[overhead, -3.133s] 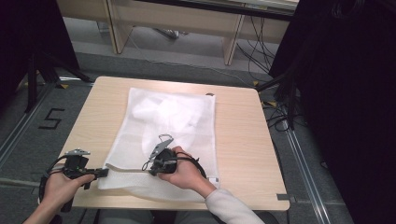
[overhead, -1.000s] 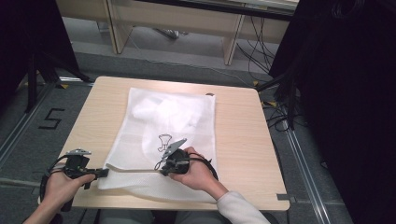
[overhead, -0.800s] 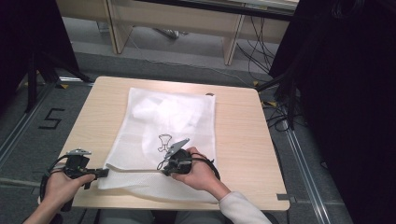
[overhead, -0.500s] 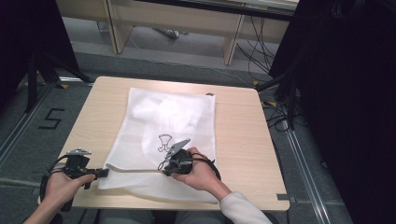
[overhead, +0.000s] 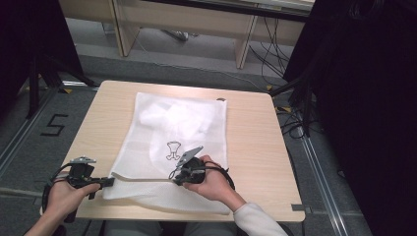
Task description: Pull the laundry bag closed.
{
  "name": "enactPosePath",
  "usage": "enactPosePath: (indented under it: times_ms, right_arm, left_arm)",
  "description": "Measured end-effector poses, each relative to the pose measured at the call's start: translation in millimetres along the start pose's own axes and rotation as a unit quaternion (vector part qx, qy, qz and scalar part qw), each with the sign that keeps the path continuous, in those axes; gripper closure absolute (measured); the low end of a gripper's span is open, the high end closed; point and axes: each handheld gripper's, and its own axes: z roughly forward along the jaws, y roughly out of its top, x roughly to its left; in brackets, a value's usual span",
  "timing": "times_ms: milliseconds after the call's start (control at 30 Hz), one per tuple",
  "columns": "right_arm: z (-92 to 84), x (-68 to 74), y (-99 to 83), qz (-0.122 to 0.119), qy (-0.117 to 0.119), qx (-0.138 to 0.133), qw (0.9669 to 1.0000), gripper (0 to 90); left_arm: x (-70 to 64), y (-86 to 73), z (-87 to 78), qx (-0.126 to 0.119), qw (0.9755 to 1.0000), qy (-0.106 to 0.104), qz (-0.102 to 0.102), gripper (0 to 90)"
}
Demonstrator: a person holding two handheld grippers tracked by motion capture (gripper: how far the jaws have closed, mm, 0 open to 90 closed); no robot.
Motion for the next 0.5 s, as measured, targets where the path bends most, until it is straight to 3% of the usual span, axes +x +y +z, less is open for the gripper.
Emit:
enactPosePath:
  times_ms: [200,333,467,500]
  right_arm:
    - [-0.9,-1.1,-0.7,-0.002,-0.001,0.001,1.0,82.6]
    - [-2.7,-1.9,-2.5,0.0,-0.004,0.003,1.0,82.6]
    - [-3.2,-2.9,-3.9,0.003,0.0,0.005,1.0,82.6]
    - [-3.6,-3.2,-4.2,0.003,0.0,0.006,1.0,82.6]
  left_arm:
    - [-0.1,0.0,-0.3,-0.001,1.0,0.002,-0.001,86.5]
    - [-1.1,-0.1,1.1,-0.009,0.9999,0.005,-0.012,86.5]
    - [-1.0,-0.2,0.7,-0.008,0.9999,0.004,-0.011,86.5]
    - [0.5,0.0,-0.9,0.001,1.0,0.001,0.0,86.4]
